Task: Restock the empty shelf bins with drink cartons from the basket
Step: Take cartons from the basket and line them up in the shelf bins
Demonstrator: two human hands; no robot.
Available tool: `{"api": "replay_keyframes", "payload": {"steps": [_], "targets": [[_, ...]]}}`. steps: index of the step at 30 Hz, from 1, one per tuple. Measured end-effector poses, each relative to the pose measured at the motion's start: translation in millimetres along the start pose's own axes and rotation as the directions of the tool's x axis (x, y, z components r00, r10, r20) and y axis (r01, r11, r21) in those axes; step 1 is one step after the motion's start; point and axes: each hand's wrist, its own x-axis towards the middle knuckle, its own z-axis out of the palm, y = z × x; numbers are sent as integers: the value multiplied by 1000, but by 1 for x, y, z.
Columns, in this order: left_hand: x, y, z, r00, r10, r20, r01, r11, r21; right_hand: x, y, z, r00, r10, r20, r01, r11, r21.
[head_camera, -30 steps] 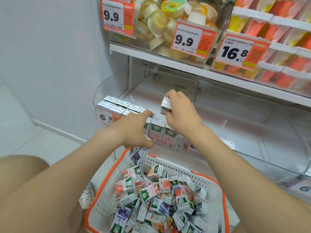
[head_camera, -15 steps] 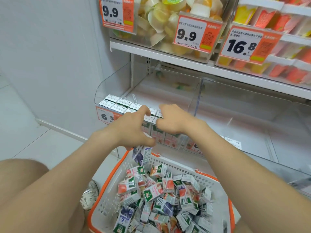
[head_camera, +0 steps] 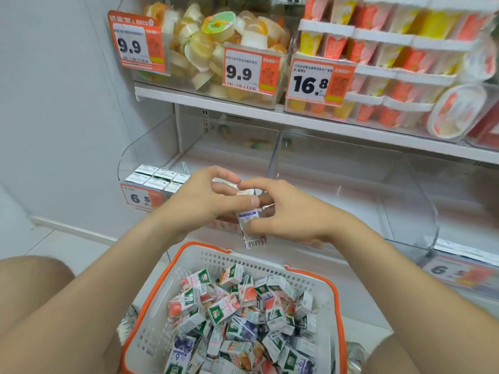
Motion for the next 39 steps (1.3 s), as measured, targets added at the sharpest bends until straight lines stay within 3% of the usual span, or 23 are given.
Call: {"api": "replay_keyframes", "payload": {"steps": [3,7,11,16,21,24,27,30,34,39], "targets": [[1,10,31,998,65,-11,-66,993,-94,-26,8,-20,984,2,-177,-6,1000,-22],[4,22,84,994,81,72,-67,981,-181,-58,24,-39,838,61,-542,-224,945,-240],[10,32,125,972,116,202,-86,985,-151,-92,42,-62,840,84,-536,-270,922,-279],[18,45,185,969,160,191,-139,983,-119,-149,70,-101,878,75,-472,-202,954,-224],[25,64,263,965,222,141,-191,960,-203,-198,97,-123,785,84,-614,-236,956,-172],[29,74,309,928,343,148,-326,936,-130,-226,113,-132,643,98,-760,-263,960,-99],[30,76,350,838,535,107,-546,824,150,-252,137,-143,523,64,-850,-324,937,-129],[30,68,384,750,634,191,-658,684,315,-278,169,-156,474,21,-880,-414,887,-202],[30,52,421,699,571,430,-714,529,458,-313,215,-183,432,36,-901,-616,741,-266],[30,44,451,621,442,647,-783,390,485,-344,253,-203,361,182,-915,-778,600,-187]]}}
